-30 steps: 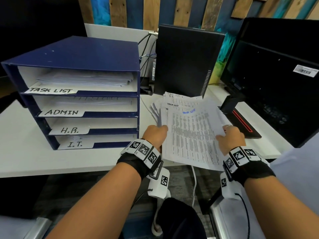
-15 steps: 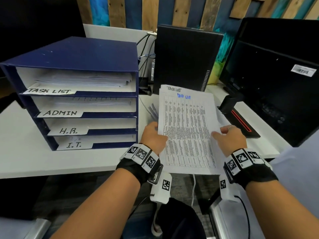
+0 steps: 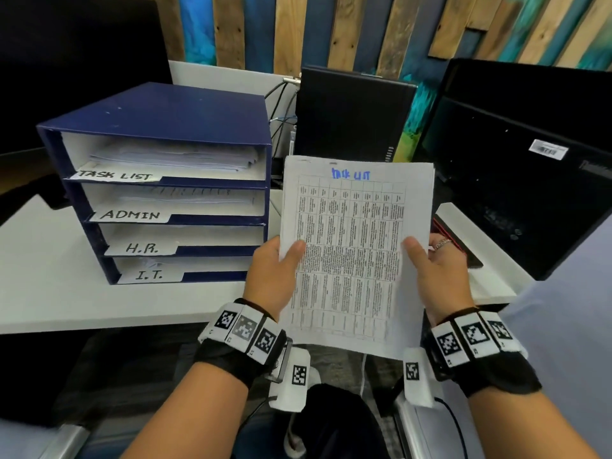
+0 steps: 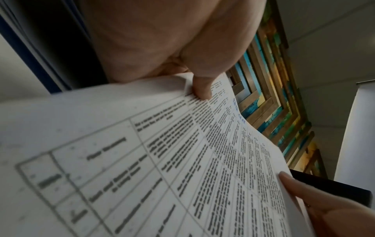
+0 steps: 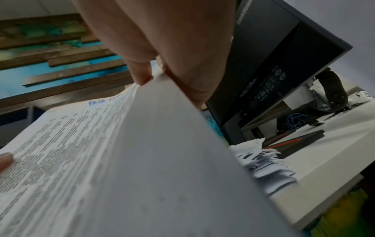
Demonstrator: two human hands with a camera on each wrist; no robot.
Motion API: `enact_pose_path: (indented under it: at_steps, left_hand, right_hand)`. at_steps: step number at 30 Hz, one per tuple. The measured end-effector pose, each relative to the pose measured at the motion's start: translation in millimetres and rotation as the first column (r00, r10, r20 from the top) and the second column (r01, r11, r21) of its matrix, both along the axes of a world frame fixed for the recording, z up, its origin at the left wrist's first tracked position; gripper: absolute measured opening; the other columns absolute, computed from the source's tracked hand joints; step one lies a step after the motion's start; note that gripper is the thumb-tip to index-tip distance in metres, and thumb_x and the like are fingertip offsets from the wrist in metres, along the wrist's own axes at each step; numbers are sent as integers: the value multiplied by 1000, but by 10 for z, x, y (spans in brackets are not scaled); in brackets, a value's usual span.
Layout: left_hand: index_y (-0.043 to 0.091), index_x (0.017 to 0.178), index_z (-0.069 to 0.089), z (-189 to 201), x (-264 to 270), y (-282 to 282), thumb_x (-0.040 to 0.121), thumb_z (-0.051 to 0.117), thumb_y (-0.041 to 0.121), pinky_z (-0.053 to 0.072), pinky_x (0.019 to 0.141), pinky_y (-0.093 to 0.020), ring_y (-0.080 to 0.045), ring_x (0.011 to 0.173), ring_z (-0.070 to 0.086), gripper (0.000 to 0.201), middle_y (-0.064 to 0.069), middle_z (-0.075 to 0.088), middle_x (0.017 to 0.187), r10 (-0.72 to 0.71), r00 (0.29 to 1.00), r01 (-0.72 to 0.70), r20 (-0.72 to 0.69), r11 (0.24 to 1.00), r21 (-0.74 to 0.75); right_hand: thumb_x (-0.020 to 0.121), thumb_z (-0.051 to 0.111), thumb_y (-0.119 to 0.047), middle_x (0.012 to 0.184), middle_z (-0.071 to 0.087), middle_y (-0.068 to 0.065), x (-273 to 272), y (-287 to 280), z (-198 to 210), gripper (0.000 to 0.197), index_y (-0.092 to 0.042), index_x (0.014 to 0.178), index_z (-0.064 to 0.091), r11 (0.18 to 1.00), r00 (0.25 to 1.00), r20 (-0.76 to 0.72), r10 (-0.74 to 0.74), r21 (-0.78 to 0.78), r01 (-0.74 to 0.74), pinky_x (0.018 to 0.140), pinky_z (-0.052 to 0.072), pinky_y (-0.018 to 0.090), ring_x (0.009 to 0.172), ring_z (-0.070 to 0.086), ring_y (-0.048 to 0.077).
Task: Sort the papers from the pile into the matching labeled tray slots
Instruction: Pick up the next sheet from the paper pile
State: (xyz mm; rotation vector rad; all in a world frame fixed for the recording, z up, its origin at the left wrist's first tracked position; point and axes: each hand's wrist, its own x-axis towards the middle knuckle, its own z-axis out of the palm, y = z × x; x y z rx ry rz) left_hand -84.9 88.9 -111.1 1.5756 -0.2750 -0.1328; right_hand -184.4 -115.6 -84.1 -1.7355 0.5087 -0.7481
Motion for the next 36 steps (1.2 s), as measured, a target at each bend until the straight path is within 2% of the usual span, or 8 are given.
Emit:
enact_pose_path:
  at_steps: [4,10,16,20,24,28,32,36]
  left_hand:
    - [21,114,69,-49,-114,236,101,51,33,55,83,-28,-5,94,68,25,12,72,104,65,996,-67,63,997,28]
    - [26,108,69,-106,-173,668,101,51,30,53,83,-25,2,91,67,19,16,73,100,213,971,-212,107,977,-17]
    - [23,105,71,-146,-172,1129,101,51,31,55,90,-37,-5,94,68,22,13,73,99,374,924,-376,85,927,7]
    - [19,100,72,-52,-75,1434,99,55,27,58,85,-45,-15,87,72,18,5,75,93,450,892,-451,41,893,-8]
    - [17,84,70,133,99,1738,98,55,32,59,77,-50,-21,78,72,25,1,74,81,537,840,-540,79,841,36]
    - [15,81,69,363,295,1909,98,53,34,59,74,-47,-24,76,71,30,-2,73,81,536,830,-551,153,830,88]
    - [5,74,64,502,487,1989,95,52,36,57,69,-48,-37,74,67,39,-15,69,76,519,838,-542,169,828,145]
    - [4,83,67,582,619,2099,92,52,42,58,76,-54,-34,77,70,42,-14,72,80,512,851,-525,119,827,200]
  right_hand:
    - [102,56,-20,111,75,-5,-65,286,-53,14,-26,112,64,996,997,27,73,46,-74,96,55,45,105,71,15]
    - [101,57,-15,109,76,0,-110,765,-139,13,-22,109,65,983,987,104,124,119,-136,98,53,51,105,71,20]
    - [101,57,-13,102,77,-4,7,1209,-119,14,-23,106,64,960,965,93,245,114,-255,93,57,42,97,73,13]
    - [101,56,-14,99,78,-3,205,1409,-68,14,-24,109,63,939,944,34,329,97,-330,89,58,43,94,74,15]
    - [101,55,-14,96,78,1,334,1571,-132,13,-23,108,62,910,918,-18,396,145,-389,89,58,46,91,75,18]
    - [102,54,-14,101,78,3,365,1740,-266,15,-16,115,62,860,871,-88,484,235,-454,92,56,52,97,74,20]
    - [103,52,-11,100,77,6,443,1852,-293,13,-14,110,62,843,860,-111,498,295,-450,85,58,58,96,74,24]
    - [104,51,-14,100,77,3,517,1919,-221,14,-14,101,65,858,863,-123,491,241,-454,86,59,52,98,73,23]
